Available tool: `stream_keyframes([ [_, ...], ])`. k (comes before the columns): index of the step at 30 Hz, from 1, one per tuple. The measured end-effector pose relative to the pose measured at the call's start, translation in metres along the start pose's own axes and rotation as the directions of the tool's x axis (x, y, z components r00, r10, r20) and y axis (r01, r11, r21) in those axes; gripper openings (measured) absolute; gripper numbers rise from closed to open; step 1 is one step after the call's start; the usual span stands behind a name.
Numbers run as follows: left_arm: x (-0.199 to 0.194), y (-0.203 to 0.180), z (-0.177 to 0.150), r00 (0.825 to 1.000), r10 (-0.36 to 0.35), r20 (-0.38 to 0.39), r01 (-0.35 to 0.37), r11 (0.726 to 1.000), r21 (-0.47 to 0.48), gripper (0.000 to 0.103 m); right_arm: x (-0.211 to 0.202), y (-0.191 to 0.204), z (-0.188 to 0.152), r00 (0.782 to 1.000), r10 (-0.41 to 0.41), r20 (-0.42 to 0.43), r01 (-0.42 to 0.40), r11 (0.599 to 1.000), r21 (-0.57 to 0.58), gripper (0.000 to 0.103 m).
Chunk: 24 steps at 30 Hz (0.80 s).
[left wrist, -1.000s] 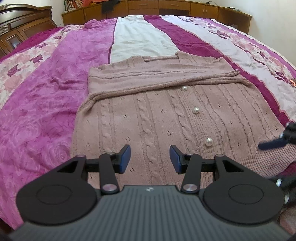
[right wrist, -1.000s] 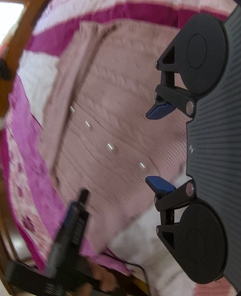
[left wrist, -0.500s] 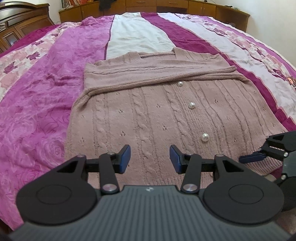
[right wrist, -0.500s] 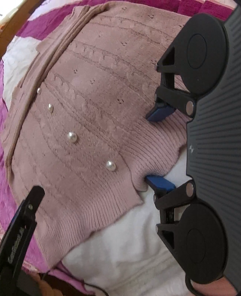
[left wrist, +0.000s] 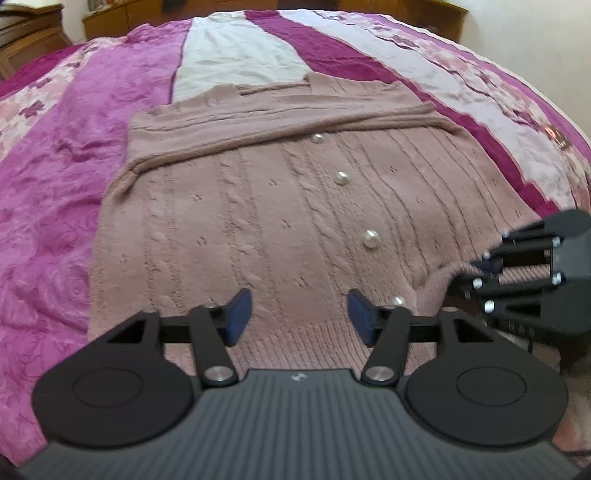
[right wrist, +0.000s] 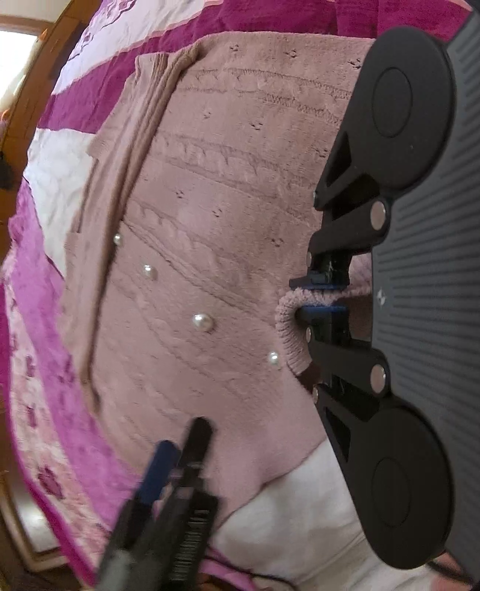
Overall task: Fold small clothes
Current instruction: 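Grasp the hem corner with the right tool while the left tool grasps the other hem corner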
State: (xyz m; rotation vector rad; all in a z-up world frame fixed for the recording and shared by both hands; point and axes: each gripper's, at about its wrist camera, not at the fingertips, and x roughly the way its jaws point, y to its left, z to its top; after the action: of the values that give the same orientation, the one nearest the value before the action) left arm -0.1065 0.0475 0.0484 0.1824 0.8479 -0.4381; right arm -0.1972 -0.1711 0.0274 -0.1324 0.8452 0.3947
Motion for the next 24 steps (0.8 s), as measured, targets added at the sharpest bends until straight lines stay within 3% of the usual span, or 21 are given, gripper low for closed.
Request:
stream_keyframes([
  [2,0.001,-0.004,-0.003,1.0,-0.014,-0.008,0.014,0.999,0.03,0.063,-0.001,-0.001,0.002,1.0,0.024,-0.006,-0.024,1.0,0.006,0.008],
  [6,0.003,-0.012,-0.01,0.999,-0.024,-0.037,0.027,0.997,0.077,0.063,0.008,0.006,-0.001,0.989,0.093,-0.118,-0.1,0.993,-0.055,0.011],
  [8,0.005,-0.013,-0.013,0.999,-0.012,-0.047,0.016,0.997,0.08,0.063,0.011,0.012,-0.005,0.984,0.094,-0.15,-0.109,0.989,-0.1,0.024],
  [10,0.008,-0.012,-0.015,0.998,-0.009,-0.057,0.013,0.998,0.066,0.063,0.011,0.017,-0.005,0.979,0.112,-0.17,-0.135,0.982,-0.132,0.049],
  [11,0.008,-0.01,-0.015,0.998,-0.011,-0.06,0.014,0.998,0.057,0.063,0.011,0.02,-0.003,0.978,0.109,-0.18,-0.138,0.978,-0.157,0.05],
  [19,0.005,-0.001,-0.011,0.999,0.005,-0.047,-0.005,1.0,0.012,0.063,0.037,0.045,0.001,0.977,-0.023,-0.21,-0.055,0.932,-0.358,0.051],
  [21,0.003,0.002,-0.01,0.999,0.008,-0.044,-0.008,1.0,0.003,0.063,0.045,0.05,0.001,0.978,-0.061,-0.2,-0.023,0.919,-0.392,0.047],
  [24,0.002,0.004,-0.011,0.999,0.009,-0.045,-0.009,1.0,0.002,0.063,0.046,0.055,0.0,0.983,-0.104,-0.151,0.032,0.908,-0.417,0.027],
])
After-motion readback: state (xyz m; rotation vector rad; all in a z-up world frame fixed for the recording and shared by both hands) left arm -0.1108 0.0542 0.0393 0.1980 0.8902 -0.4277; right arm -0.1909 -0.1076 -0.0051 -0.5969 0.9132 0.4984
